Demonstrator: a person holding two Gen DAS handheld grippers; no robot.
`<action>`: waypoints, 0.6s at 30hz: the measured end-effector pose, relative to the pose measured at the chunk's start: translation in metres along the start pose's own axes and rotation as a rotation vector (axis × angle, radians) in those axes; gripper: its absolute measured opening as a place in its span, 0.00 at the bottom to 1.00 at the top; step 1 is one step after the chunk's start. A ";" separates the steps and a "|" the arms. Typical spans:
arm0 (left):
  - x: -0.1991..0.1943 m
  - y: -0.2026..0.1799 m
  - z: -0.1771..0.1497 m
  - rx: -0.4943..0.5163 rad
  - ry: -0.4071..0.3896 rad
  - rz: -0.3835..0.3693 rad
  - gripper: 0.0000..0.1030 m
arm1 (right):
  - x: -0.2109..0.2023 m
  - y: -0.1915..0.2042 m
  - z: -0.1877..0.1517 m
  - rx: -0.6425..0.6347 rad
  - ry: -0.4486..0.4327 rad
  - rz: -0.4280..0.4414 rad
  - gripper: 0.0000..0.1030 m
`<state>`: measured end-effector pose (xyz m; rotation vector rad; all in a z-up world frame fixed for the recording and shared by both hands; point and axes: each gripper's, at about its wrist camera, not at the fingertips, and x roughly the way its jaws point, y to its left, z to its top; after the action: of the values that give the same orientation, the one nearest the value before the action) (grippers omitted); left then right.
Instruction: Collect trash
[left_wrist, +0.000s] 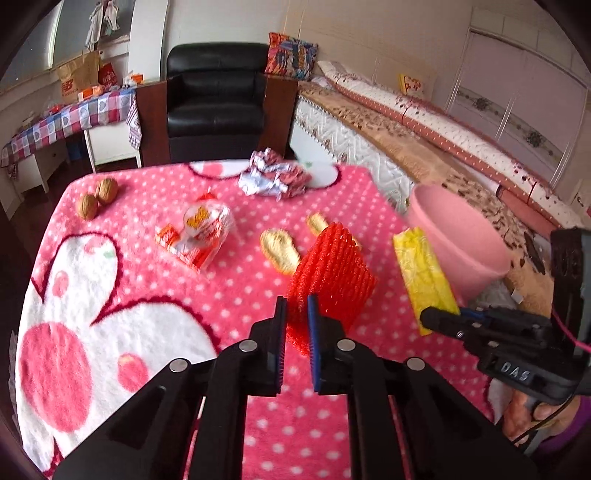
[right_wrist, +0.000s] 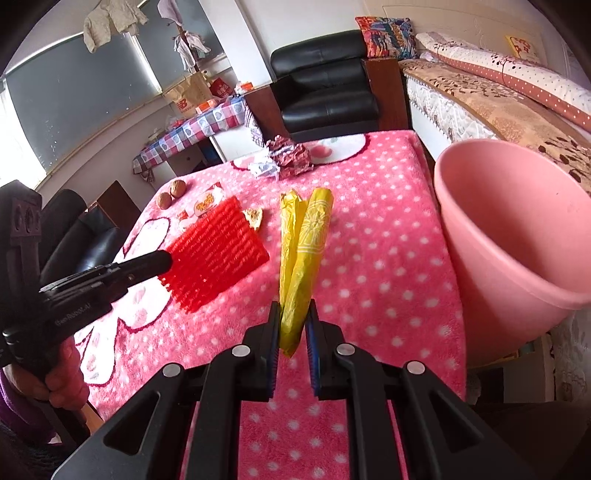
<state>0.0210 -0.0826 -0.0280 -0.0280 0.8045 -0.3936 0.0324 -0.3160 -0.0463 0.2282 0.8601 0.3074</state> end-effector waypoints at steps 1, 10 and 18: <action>-0.004 -0.004 0.004 0.000 -0.021 -0.009 0.10 | -0.002 -0.001 0.002 0.001 -0.011 -0.004 0.12; -0.009 -0.054 0.039 0.054 -0.146 -0.032 0.10 | -0.037 -0.028 0.022 0.031 -0.146 -0.084 0.12; 0.015 -0.107 0.059 0.111 -0.150 -0.083 0.10 | -0.065 -0.082 0.029 0.130 -0.218 -0.165 0.12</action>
<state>0.0365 -0.1946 0.0213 0.0129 0.6342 -0.5084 0.0296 -0.4171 -0.0080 0.3042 0.6787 0.0704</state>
